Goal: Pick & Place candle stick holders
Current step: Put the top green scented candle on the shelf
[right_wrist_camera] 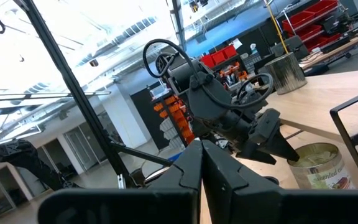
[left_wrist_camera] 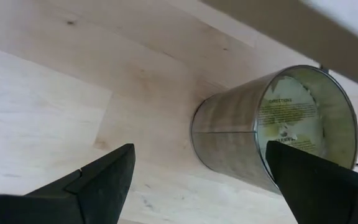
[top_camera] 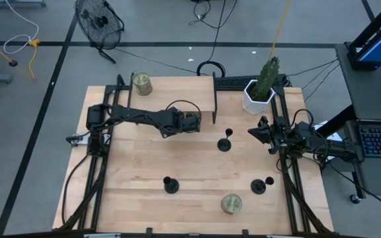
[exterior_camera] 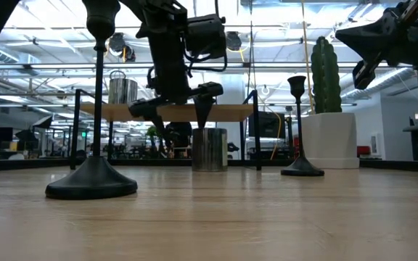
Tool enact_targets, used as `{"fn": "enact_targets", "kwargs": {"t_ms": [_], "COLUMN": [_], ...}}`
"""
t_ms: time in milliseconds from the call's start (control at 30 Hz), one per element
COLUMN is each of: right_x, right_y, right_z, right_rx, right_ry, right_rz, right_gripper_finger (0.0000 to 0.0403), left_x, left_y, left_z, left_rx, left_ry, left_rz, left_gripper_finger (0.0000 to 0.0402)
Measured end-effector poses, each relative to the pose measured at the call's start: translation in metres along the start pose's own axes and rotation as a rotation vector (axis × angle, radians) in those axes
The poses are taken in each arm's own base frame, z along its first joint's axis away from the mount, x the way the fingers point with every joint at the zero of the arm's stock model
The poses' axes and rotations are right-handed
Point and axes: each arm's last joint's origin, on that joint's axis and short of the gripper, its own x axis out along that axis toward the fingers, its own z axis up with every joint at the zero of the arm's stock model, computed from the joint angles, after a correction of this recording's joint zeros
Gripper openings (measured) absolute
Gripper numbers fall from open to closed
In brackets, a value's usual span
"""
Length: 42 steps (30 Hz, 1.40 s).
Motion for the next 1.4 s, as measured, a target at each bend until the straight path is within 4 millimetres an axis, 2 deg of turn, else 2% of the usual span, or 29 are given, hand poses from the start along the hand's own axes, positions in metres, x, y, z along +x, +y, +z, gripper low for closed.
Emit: {"fn": "enact_targets", "kwargs": {"t_ms": [300, 600, 900, 1067, 1233, 1400], "right_x": [0.000, 0.000, 0.000, 0.000, 0.000, 0.000], "right_y": [0.000, 0.000, 0.000, 0.000, 0.000, 0.000], "right_z": [0.000, 0.000, 0.000, 0.000, 0.000, 0.000], "right_rx": [0.000, 0.000, 0.000, 0.000, 0.000, 0.000], "right_ry": [0.000, 0.000, 0.000, 0.000, 0.000, 0.000], "right_rz": [0.000, 0.000, 0.000, 0.000, 0.000, 0.000], "right_gripper_finger": [0.0002, 0.0002, 0.0002, 0.0002, 0.0002, 0.0002], "left_x": [-0.001, -0.009, -0.031, -0.033, -0.037, -0.055], "left_y": [0.005, 0.017, 0.029, 0.030, 0.027, 0.018], "left_z": [-0.001, -0.012, -0.012, -0.013, -0.016, -0.018], "left_rx": [0.007, -0.002, -0.032, -0.031, 0.015, 0.201], "left_ry": [-0.001, -0.015, -0.052, -0.064, -0.095, -0.140], "left_rz": [0.040, 0.114, 0.148, 0.142, 0.083, 0.007], "left_gripper_finger": [0.0365, 0.0365, 0.0365, 0.0365, 0.0365, 0.0365]}}
